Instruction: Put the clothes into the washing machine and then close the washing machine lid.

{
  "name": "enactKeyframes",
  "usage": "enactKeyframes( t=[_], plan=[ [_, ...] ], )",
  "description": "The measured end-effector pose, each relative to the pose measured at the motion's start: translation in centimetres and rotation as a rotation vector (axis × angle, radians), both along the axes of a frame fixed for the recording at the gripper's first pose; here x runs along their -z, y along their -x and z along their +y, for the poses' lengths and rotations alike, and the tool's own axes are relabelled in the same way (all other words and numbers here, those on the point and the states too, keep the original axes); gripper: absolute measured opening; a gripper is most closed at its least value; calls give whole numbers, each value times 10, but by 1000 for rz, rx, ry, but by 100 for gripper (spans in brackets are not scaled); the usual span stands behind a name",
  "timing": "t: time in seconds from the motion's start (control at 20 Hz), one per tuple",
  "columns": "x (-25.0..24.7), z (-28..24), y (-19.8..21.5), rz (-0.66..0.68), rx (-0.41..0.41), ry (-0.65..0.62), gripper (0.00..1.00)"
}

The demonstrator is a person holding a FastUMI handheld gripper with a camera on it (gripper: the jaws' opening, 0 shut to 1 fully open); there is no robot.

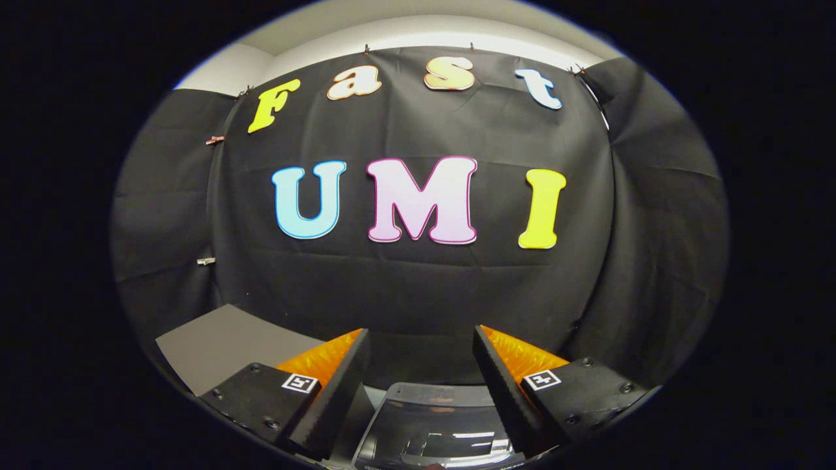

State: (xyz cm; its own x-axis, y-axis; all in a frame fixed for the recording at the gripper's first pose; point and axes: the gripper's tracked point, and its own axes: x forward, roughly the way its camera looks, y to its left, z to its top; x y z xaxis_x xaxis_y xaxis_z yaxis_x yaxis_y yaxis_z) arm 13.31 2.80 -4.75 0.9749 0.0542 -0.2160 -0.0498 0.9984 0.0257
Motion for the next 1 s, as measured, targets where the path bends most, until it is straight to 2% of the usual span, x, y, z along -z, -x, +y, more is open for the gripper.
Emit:
enactKeyframes(
  t=[1.0],
  plan=[
    [-43, -3, 4, -119, 29, -34, 98]
  ],
)
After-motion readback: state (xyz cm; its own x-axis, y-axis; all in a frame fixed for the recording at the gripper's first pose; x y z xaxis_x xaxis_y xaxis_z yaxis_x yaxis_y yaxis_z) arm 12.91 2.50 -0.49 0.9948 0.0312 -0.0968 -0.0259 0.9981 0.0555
